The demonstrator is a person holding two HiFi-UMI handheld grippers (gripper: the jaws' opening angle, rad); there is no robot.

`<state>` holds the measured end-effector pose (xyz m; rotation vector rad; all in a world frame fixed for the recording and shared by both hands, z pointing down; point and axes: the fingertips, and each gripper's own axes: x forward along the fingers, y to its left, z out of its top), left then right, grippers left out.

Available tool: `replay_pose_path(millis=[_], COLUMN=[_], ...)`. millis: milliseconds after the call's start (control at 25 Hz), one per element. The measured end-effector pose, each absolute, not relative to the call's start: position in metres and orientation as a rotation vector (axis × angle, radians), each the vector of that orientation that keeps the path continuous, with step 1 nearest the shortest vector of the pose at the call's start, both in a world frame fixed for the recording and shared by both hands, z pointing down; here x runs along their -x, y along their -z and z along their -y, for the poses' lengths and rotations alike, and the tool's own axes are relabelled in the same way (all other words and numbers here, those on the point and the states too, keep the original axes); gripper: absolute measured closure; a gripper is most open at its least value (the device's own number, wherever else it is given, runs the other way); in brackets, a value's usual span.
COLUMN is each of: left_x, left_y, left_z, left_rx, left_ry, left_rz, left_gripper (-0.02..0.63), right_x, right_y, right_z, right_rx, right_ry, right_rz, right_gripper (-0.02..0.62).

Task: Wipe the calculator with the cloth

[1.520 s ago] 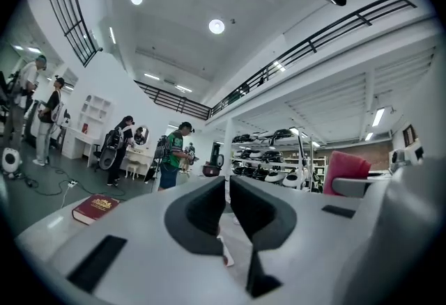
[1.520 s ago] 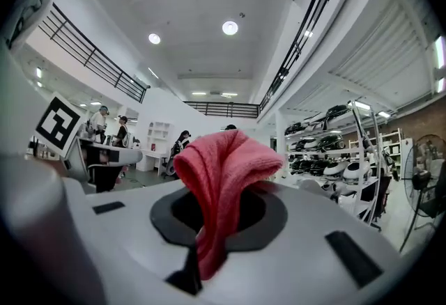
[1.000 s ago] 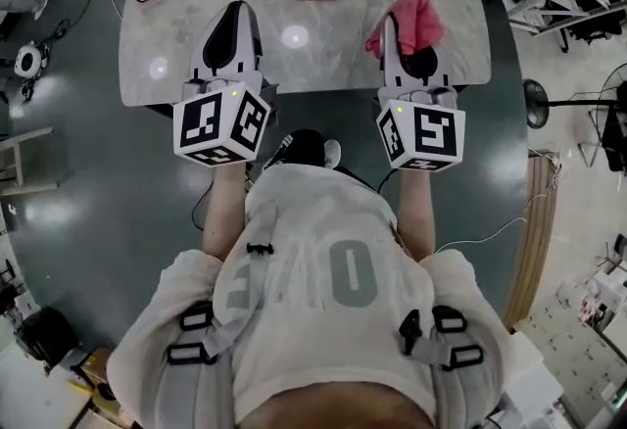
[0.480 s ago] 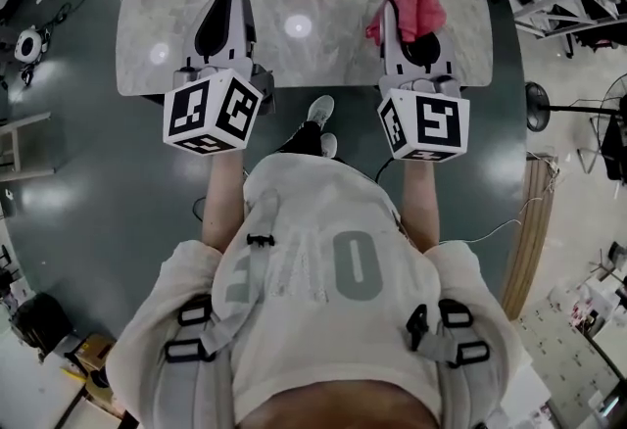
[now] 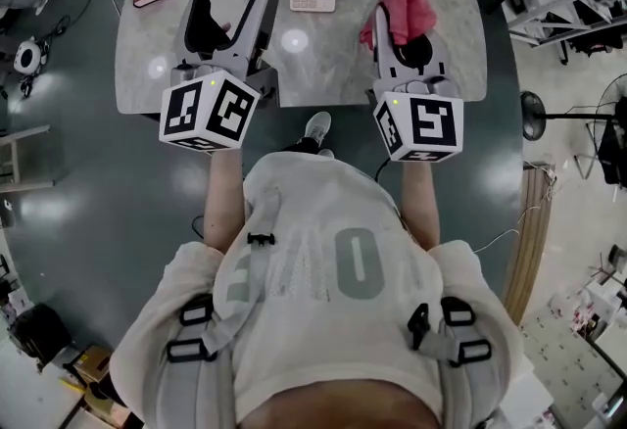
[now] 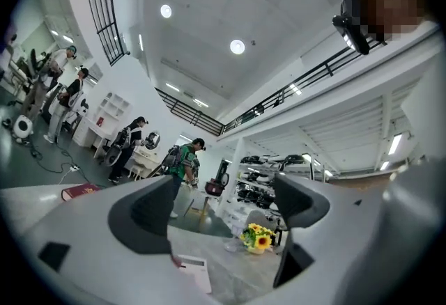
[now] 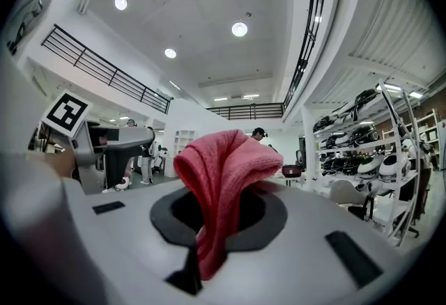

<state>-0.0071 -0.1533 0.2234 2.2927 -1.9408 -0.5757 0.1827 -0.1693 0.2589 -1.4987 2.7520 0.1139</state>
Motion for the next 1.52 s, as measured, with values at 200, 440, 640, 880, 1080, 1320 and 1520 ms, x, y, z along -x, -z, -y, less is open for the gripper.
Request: replay_pose_path(millis=[200, 440, 640, 880, 1080, 1320, 1520], left_x=[0.02, 0.027, 0.028, 0.045, 0.056, 0.062, 0.058], left_y=[-0.214, -0.216, -0.234, -0.3, -0.381, -0.469, -0.53], left_z=[0.162, 0.179, 0.215, 0.28, 0.315, 0.351, 0.365], left_rx=[-2.29, -2.261, -2.234, -2.161, -2.067, -1.972, -1.907], left_ry=[0.627, 0.634, 0.506, 0.21, -0.078, -0.32, -0.465], left_rz=[1.987, 1.951, 1.914, 1.911, 1.873, 1.766, 1.672], left_gripper=[0.166, 0.164, 0.164, 0.164, 0.164, 0.164, 0.164], right_x=[-0.176, -0.173, -0.176, -0.172, -0.163, -0.153, -0.145], right_y=[-0.261, -0.257, -0.259, -0.273, -0.285, -0.307, -0.335], right_z=[0.179, 0.192, 0.21, 0.231, 0.251, 0.279, 0.29], right_rx=[1.483, 1.487, 1.5, 1.523, 1.539, 1.56, 1.564], right_ry=[-0.107, -0.113, -0.1, -0.064, -0.047, -0.001, 0.055], right_rz=[-2.764, -2.758, -2.761, -2.803, -2.855, -2.91, -2.969], right_gripper=[0.54, 0.54, 0.54, 0.54, 0.54, 0.54, 0.54])
